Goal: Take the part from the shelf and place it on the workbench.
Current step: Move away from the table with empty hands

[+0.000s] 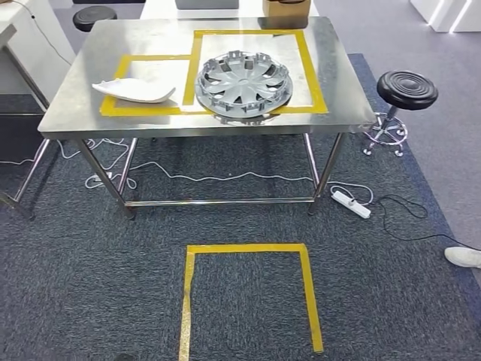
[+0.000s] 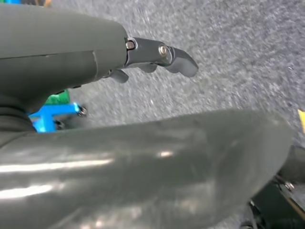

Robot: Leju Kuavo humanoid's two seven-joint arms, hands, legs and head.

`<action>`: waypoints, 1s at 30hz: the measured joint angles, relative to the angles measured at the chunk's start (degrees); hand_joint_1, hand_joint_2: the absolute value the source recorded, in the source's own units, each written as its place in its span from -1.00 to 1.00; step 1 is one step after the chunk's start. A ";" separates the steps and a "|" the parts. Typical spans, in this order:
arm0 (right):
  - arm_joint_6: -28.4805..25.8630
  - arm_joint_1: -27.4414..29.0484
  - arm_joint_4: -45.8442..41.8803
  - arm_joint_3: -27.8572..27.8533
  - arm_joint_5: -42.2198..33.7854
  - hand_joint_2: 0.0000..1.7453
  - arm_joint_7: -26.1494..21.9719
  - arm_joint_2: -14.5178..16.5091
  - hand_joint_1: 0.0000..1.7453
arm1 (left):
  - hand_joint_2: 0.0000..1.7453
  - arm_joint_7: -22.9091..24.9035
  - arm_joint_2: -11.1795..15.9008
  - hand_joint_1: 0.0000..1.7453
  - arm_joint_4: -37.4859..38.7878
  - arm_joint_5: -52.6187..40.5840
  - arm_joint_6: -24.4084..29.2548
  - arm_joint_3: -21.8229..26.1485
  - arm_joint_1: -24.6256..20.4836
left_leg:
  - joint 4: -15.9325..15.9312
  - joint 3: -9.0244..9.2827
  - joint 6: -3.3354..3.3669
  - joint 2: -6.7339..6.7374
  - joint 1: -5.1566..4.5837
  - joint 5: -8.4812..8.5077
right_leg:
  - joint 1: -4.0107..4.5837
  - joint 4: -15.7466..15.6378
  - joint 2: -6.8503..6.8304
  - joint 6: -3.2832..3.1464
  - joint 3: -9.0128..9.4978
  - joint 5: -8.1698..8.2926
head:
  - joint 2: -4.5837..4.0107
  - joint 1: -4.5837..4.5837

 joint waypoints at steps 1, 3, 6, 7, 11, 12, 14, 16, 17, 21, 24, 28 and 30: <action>0.03 -0.04 0.02 0.01 0.08 -1.00 0.07 0.05 -1.00 | -1.00 -0.44 0.03 -1.00 0.00 -0.25 0.15 0.03 -0.03 | 0.40 -0.26 -0.56 -0.55 0.06 -0.10 | -0.18 -2.52 0.83 -0.16 1.64 0.42 | 0.00 0.14; 0.05 -0.14 0.04 0.03 0.16 -1.00 0.29 0.12 -1.00 | -1.00 -1.15 0.09 -1.00 0.02 -0.75 0.40 0.07 -0.04 | 0.67 -0.72 -1.45 -1.45 0.06 0.05 | -0.03 -3.30 1.46 -1.27 2.30 0.08 | 0.00 0.20; 0.03 -0.09 0.02 0.05 0.27 -1.00 0.61 0.10 -1.00 | -1.00 -1.52 -0.11 -1.00 0.09 -1.27 0.44 0.07 0.10 | 1.54 -1.54 -2.08 -1.05 0.33 -0.35 | 0.17 -2.82 -0.34 -3.16 1.89 0.38 | 0.00 -0.14; 0.03 -0.06 0.02 0.07 0.31 -1.00 0.66 0.10 -1.00 | -1.00 -1.58 -0.17 -1.00 0.10 -1.41 0.42 0.07 0.07 | 3.60 -2.58 -2.11 0.12 0.25 -1.72 | 0.25 -2.83 -1.00 -3.62 1.72 0.51 | 0.00 -0.33; 0.02 0.18 0.02 0.10 0.41 -1.00 0.94 0.09 -1.00 | -1.00 -1.83 -0.41 -1.00 0.11 -2.03 0.16 0.07 -0.19 | 17.37 -9.01 -1.72 3.24 -0.21 -8.34 | 0.97 -2.85 -4.12 -4.43 0.88 0.83 | 0.00 -0.84; 0.02 0.19 0.02 0.11 0.42 -1.00 0.97 0.09 -1.00 | -1.00 -1.86 -0.49 -1.00 0.11 -2.12 0.09 0.07 -0.12 | 17.83 -9.01 -1.54 3.33 -0.27 -8.04 | 1.10 -2.85 -4.89 -4.48 0.75 0.88 | 0.00 -0.84; 0.02 0.13 0.02 0.19 0.43 -1.00 1.00 0.09 -1.00 | -1.00 -1.89 -0.57 -1.00 0.11 -2.22 0.04 0.07 -0.03 | 12.69 -5.71 -1.06 4.41 -0.49 -5.01 | 1.22 -2.85 -6.30 -4.43 0.74 0.92 | 0.00 -0.85; 0.02 0.10 0.02 0.31 0.44 -1.00 1.00 0.09 -1.00 | -1.00 -1.93 -0.69 -1.00 0.11 -2.36 0.04 0.07 -0.32 | 5.41 -1.57 -0.67 7.49 -0.97 -2.59 | 1.56 -2.72 -7.60 -3.95 0.82 0.85 | 0.00 -0.96; 0.02 0.08 0.02 0.35 0.45 -1.00 1.01 0.08 -1.00 | -1.00 -1.95 -0.77 -1.00 0.11 -2.41 0.04 0.07 -0.50 | 3.24 -0.53 -0.47 8.54 -1.20 -2.17 | 1.74 -2.71 -8.23 -3.60 0.87 0.83 | 0.00 -0.96; 0.02 -0.10 0.02 0.43 0.46 -1.00 1.04 0.09 -1.00 | -1.00 -1.99 -0.97 -1.00 0.13 -2.47 0.04 0.07 -0.21 | 1.98 -0.59 0.69 6.59 -1.42 -1.86 | 1.58 -2.59 -9.05 -2.26 1.22 0.25 | 0.00 -0.81; 0.02 0.06 0.02 0.48 0.46 -1.00 1.06 0.09 -1.00 | -1.00 -2.01 -1.04 -1.00 0.13 -2.54 0.04 0.07 -0.28 | 1.82 -0.75 1.57 4.38 -1.31 -1.38 | 1.43 5.95 -3.84 -1.85 -2.36 -4.86 | 0.00 -0.31; 0.07 0.37 0.02 0.48 0.51 -1.00 1.15 0.09 -1.00 | -1.00 -2.64 -1.10 -1.00 0.15 -2.86 0.10 0.07 -0.27 | 1.87 -0.89 1.81 0.87 -1.57 -1.21 | 1.76 12.29 -2.13 -2.36 -5.49 -5.85 | 0.00 -0.09; 0.12 0.32 0.02 0.49 0.58 -1.00 1.24 0.08 -1.00 | 0.00 -3.25 -1.11 -1.00 0.15 -3.16 0.31 0.07 -0.25 | 1.90 -0.80 1.64 -0.89 -1.55 -1.15 | 1.67 4.50 -0.14 -2.81 -1.87 -1.73 | 0.00 -0.04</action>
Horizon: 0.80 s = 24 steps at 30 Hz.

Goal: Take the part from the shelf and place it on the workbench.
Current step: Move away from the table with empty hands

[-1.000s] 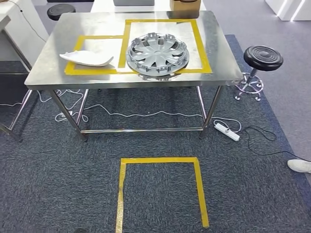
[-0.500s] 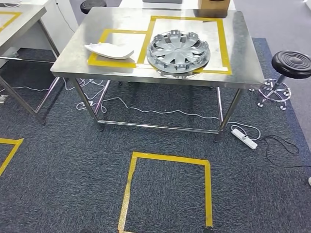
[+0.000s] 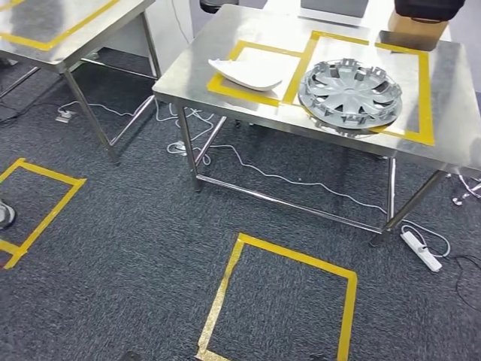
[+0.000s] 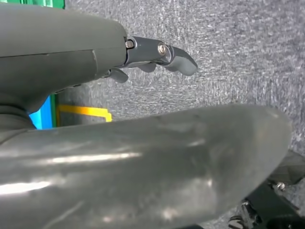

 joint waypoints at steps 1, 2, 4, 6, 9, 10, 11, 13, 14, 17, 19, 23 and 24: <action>0.03 -0.03 0.00 0.01 0.02 -1.00 0.09 -0.01 -1.00 | 0.50 -0.34 0.01 -1.00 -0.01 -0.10 0.19 0.00 -0.12 | 0.12 -0.08 -0.19 -0.78 -0.03 0.03 | -0.19 -3.87 1.36 -0.18 1.76 1.31 | 0.00 0.01; 0.05 -0.08 0.00 0.02 0.02 -1.00 0.17 -0.01 -1.00 | 1.00 -0.68 0.01 -1.00 -0.01 -0.13 0.37 0.00 -0.24 | 0.16 -0.26 -0.47 -1.42 0.01 0.12 | -0.28 -6.30 2.51 -0.31 2.92 1.89 | 0.00 0.02; 0.07 -0.21 0.00 0.03 -0.09 -1.00 0.40 -0.01 -1.00 | 1.00 -1.45 0.02 -1.00 -0.01 -0.13 0.69 0.04 -0.33 | 0.06 -0.75 -1.27 -2.65 0.18 0.46 | -0.25 -7.58 2.73 -0.65 3.56 1.78 | 0.00 -0.01; 0.07 -0.28 -0.01 0.03 -0.24 -1.00 0.62 0.01 -1.00 | 1.00 -2.19 0.03 -1.00 0.00 -0.06 0.95 0.14 -0.18 | 0.20 -1.14 -1.96 -2.27 0.29 0.36 | -0.29 -7.88 1.43 -1.32 3.80 2.05 | 0.00 -0.05; 0.05 -0.13 -0.02 0.02 -0.27 -1.00 1.13 0.01 -1.00 | 1.00 -3.02 -0.28 -1.00 0.00 0.21 1.32 0.27 -0.42 | 7.00 -4.66 -2.60 2.71 0.03 -3.67 | -0.31 -8.44 -1.13 -2.07 4.11 2.25 | 0.00 -0.71; 0.04 -0.01 -0.02 0.02 -0.27 -1.00 1.35 0.01 -1.00 | 1.00 -3.21 -0.40 -1.00 -0.01 0.26 1.52 0.34 -0.53 | 10.86 -6.64 -2.78 3.61 0.10 -5.41 | -0.23 -8.44 -2.12 -2.18 4.11 2.20 | 0.00 -0.88; 0.04 0.08 -0.02 0.02 -0.27 -1.00 1.58 0.01 -1.00 | 1.00 -3.36 -0.49 -1.00 -0.01 0.22 1.82 0.48 -0.54 | 13.99 -8.22 -2.93 4.04 0.17 -6.48 | -0.17 -8.43 -3.08 -2.23 4.11 2.14 | 0.00 -0.89; 0.04 0.11 -0.02 0.02 -0.27 -1.00 1.89 0.02 -1.00 | 1.00 -3.63 -0.55 -1.00 -0.01 0.03 2.51 0.81 -0.28 | 14.78 -8.56 -3.09 4.40 0.29 -5.45 | -0.15 -8.42 -4.75 -2.20 4.17 2.00 | 0.00 -0.91; 0.04 0.08 -0.02 0.02 -0.27 -1.00 1.96 0.03 -1.00 | 1.00 -3.76 -0.55 -1.00 -0.01 -0.06 2.84 0.95 -0.17 | 12.15 -7.12 -3.09 4.77 0.32 -3.67 | -0.17 -8.42 -5.45 -2.09 4.28 1.90 | 0.00 -0.92; 0.04 0.00 -0.02 0.02 -0.33 -1.00 2.05 0.05 -1.00 | 1.00 -4.48 -0.68 -1.00 -0.01 -0.20 3.97 1.13 -0.34 | 2.05 -1.70 -2.63 8.11 0.02 0.24 | 0.27 -8.25 -7.32 -1.24 4.62 1.32 | 0.01 -1.07; -0.06 -0.07 -0.02 0.02 -0.62 -1.00 2.14 0.04 -1.00 | 1.00 -5.86 -0.85 -1.00 -0.02 -0.27 5.54 1.25 -0.40 | 0.18 -0.94 -1.74 8.47 -0.26 0.06 | 0.63 -8.31 -8.48 -0.64 4.90 0.91 | 0.01 -0.99; -0.28 -0.16 -0.02 0.02 -1.30 -1.00 2.16 0.09 -1.00 | 1.00 -8.38 -1.02 -1.00 -0.02 -0.09 7.89 1.84 -0.16 | 0.04 -0.83 -0.18 5.86 -0.08 0.22 | 0.22 -5.00 -6.33 0.32 4.25 -1.86 | 0.00 -0.60; -0.30 -0.07 -0.02 0.02 -1.36 -1.00 2.15 0.10 -1.00 | 1.00 -8.75 -1.08 -1.00 -0.02 -0.18 8.29 2.02 -0.26 | 0.02 -0.83 0.09 5.21 -0.01 0.29 | 0.15 -1.44 -4.51 0.43 2.61 -3.78 | 0.00 -0.47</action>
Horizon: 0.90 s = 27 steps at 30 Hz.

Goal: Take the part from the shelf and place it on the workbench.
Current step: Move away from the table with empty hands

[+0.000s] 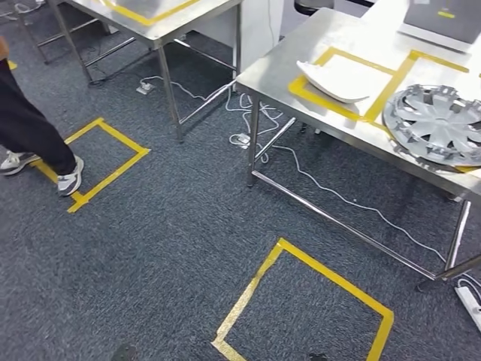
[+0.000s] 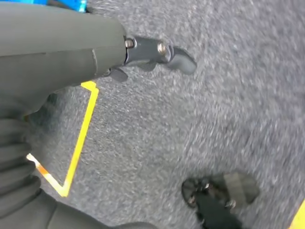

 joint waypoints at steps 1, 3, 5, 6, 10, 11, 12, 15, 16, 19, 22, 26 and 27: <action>-0.02 0.13 0.00 0.00 -0.06 -1.00 -0.01 0.00 -1.00 | 1.00 -0.35 -0.03 -1.00 0.00 -0.21 0.47 0.15 -0.11 | 0.00 -0.02 0.20 -0.75 -0.03 0.03 | 0.00 4.22 1.25 -0.02 -2.02 -1.94 | 0.00 0.09; -0.05 0.40 0.00 0.00 -0.22 -1.00 -0.01 0.00 -1.00 | 1.00 -0.97 -0.22 -1.00 0.01 -0.82 1.46 0.34 -0.10 | 0.03 0.00 0.34 -2.41 -0.11 0.02 | 0.04 10.12 2.17 -0.12 -5.25 -3.51 | 0.00 0.18; -0.07 0.53 0.00 0.00 -0.31 -1.00 -0.01 0.00 -1.00 | 1.00 -1.24 -0.42 -1.00 0.01 -1.15 2.02 0.44 0.04 | 0.06 0.16 0.33 -4.21 -0.12 0.01 | 0.01 7.45 2.55 -0.37 -4.62 -0.51 | 0.00 0.21; -0.09 0.54 0.00 0.00 -0.31 -1.00 -0.01 0.00 -1.00 | 1.00 -1.33 -0.51 -1.00 0.01 -1.21 2.22 0.48 0.09 | 0.08 0.23 0.25 -5.09 -0.09 0.00 | -0.11 3.46 3.41 -0.49 -2.97 1.93 | 0.00 0.22; -0.21 0.42 0.00 0.00 -0.30 -1.00 -0.01 0.00 -1.00 | 1.00 -1.71 -0.72 -1.00 0.01 -1.31 2.70 0.56 0.12 | 0.22 -0.28 -0.99 -7.87 -0.02 0.20 | -0.55 -5.91 7.42 -0.88 1.07 4.93 | 0.00 0.28; -0.22 0.38 0.00 -0.01 -0.26 -1.00 -0.01 0.01 -1.00 | 1.00 -1.72 -0.73 -1.00 0.02 -1.23 2.51 0.60 0.28 | 0.05 -0.46 -1.42 -8.50 0.15 0.40 | -0.45 -6.04 6.85 -1.15 1.16 5.03 | 0.00 0.28; -0.21 0.32 0.00 -0.01 -0.17 -1.00 0.00 0.03 -1.00 | 1.00 -1.62 -0.74 -1.00 0.04 -1.09 2.18 0.65 0.48 | 0.02 -0.61 -1.78 -8.27 0.24 0.43 | -0.38 -6.21 6.19 -1.54 1.32 5.20 | 0.00 0.27; -0.08 0.33 0.00 -0.01 0.25 -1.00 0.07 0.13 -1.00 | 1.00 -0.33 -0.80 -1.00 0.07 -0.61 0.33 0.82 0.55 | 5.03 -3.18 -2.45 -3.22 -0.02 -2.73 | -0.31 -6.84 3.82 -2.56 1.65 5.55 | 0.00 -0.27; -0.02 0.40 0.00 0.00 0.38 -1.00 0.11 0.13 -1.00 | 1.00 0.35 -0.86 -1.00 0.07 -0.50 -0.37 0.91 0.46 | 8.82 -5.09 -2.63 -1.82 -0.03 -4.64 | -0.18 -6.90 2.89 -2.76 1.68 5.51 | 0.00 -0.45; 0.04 0.54 0.00 0.01 0.73 -1.00 0.19 0.11 -1.00 | 1.00 2.17 -0.96 -1.00 0.07 -0.72 -1.66 1.20 0.57 | 15.68 -8.50 -2.96 -0.98 0.20 -6.35 | 0.02 -6.89 0.08 -2.99 1.74 5.28 | 0.00 -0.52; 0.08 0.36 -0.01 0.08 1.02 -1.00 0.19 0.10 -1.00 | 1.00 3.39 -0.91 -1.00 0.07 -0.66 -1.91 1.80 0.64 | 7.16 -3.75 -2.83 1.27 0.18 -1.33 | 0.11 -6.86 -2.04 -2.55 2.11 4.93 | 0.00 -0.55; 0.13 0.25 -0.02 0.41 1.10 -1.00 0.19 0.07 -1.00 | 0.00 3.90 -0.93 -1.00 0.07 -0.49 -2.15 2.18 0.16 | 0.23 -0.45 -1.54 3.89 -0.46 -0.11 | 0.83 -6.60 -4.67 -1.38 2.56 4.14 | 0.00 -0.41; 0.14 0.18 -0.02 0.46 1.11 -1.00 0.19 0.05 -1.00 | -0.50 3.93 -0.92 -1.00 0.08 -0.48 -2.20 2.24 0.24 | 0.28 -0.48 -1.18 3.14 -0.37 -0.05 | 0.75 -6.66 -4.97 -1.07 2.73 3.94 | 0.00 -0.32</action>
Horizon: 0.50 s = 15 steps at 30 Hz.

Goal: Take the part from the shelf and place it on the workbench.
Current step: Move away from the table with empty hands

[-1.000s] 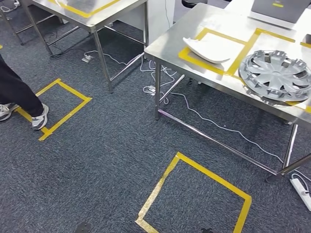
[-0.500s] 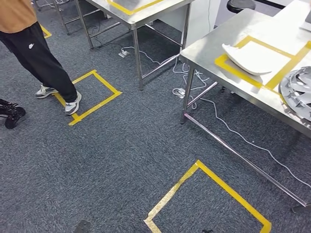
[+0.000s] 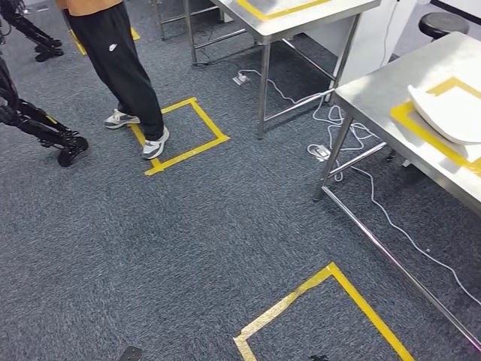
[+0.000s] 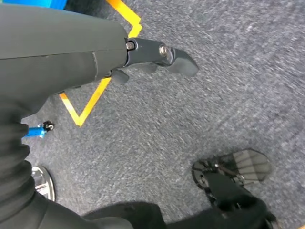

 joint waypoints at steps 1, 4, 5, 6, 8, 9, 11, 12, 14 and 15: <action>0.01 -0.08 0.00 0.05 0.02 -1.00 0.00 -0.01 -1.00 | -1.00 0.02 0.04 -1.00 0.01 0.01 -0.10 0.07 0.13 | -0.08 0.07 0.25 -0.72 0.08 0.02 | -0.13 0.46 0.80 0.30 0.00 -0.53 | 0.00 0.07; 0.06 -0.04 0.00 0.30 0.08 -1.00 -0.01 -0.01 -1.00 | -1.00 0.21 0.23 -1.00 0.01 -0.25 -0.67 0.20 0.07 | -0.24 0.15 1.12 -2.83 0.27 0.18 | -0.43 8.31 5.79 0.84 -3.39 -4.89 | 0.00 0.37; 0.09 0.09 0.00 0.37 0.09 -1.00 -0.01 -0.01 -1.00 | -1.00 0.50 0.27 -1.00 0.01 -0.44 -0.92 0.21 -0.04 | -0.24 0.11 1.33 -3.65 0.25 0.22 | -0.43 12.29 6.63 0.86 -5.37 -6.47 | 0.00 0.44; 0.15 0.24 0.00 0.42 0.10 -1.00 0.02 -0.01 -1.00 | -1.00 0.92 0.29 -1.00 0.01 -0.64 -1.14 0.21 -0.10 | -0.23 0.09 1.42 -4.55 0.22 0.23 | -0.42 15.31 7.01 0.84 -7.00 -7.30 | 0.00 0.48; 0.23 0.42 0.00 0.45 0.10 -1.00 0.10 -0.01 -1.00 | -1.00 2.02 0.33 -1.00 0.01 -0.88 -1.37 0.22 0.06 | -0.20 0.17 1.40 -6.33 0.22 0.28 | -0.48 15.28 7.28 0.75 -7.54 -5.68 | 0.00 0.55; 0.26 0.44 0.00 0.45 0.09 -1.00 0.15 -0.03 -1.00 | -1.00 2.53 0.34 -1.00 0.01 -1.00 -1.32 0.22 0.17 | -0.19 0.23 1.30 -7.22 0.27 0.32 | -0.60 12.15 7.65 0.71 -6.28 -3.57 | 0.00 0.55; 0.25 0.44 0.00 0.47 0.03 -1.00 0.24 -0.08 -1.00 | -1.00 3.32 0.38 -1.00 0.01 -1.15 -1.13 0.25 0.19 | 0.01 0.10 0.82 -8.87 0.29 0.39 | -1.14 4.80 10.27 0.71 -3.12 -0.29 | 0.00 0.62; 0.25 0.42 0.00 0.48 0.01 -1.00 0.27 -0.11 -1.00 | -1.00 3.54 0.42 -1.00 0.01 -1.16 -1.11 0.30 0.12 | 0.12 -0.14 0.47 -9.62 0.29 0.50 | -1.38 2.45 11.49 0.65 -2.10 0.41 | 0.00 0.62; 0.25 0.37 0.00 0.49 -0.03 -1.00 0.34 -0.11 -1.00 | -1.00 3.78 0.48 -1.00 0.02 -1.05 -1.22 0.62 0.15 | 0.15 -0.72 -0.33 -10.94 0.35 0.86 | -1.39 1.29 12.10 0.15 -1.65 0.43 | 0.00 0.62; 0.25 0.35 0.00 0.49 -0.03 -1.00 0.34 -0.12 -1.00 | -1.00 3.87 0.53 -1.00 0.03 -1.02 -1.35 0.84 0.30 | 0.03 -0.91 -0.66 -11.16 0.49 1.05 | -1.30 1.31 11.46 -0.27 -1.68 0.59 | 0.00 0.61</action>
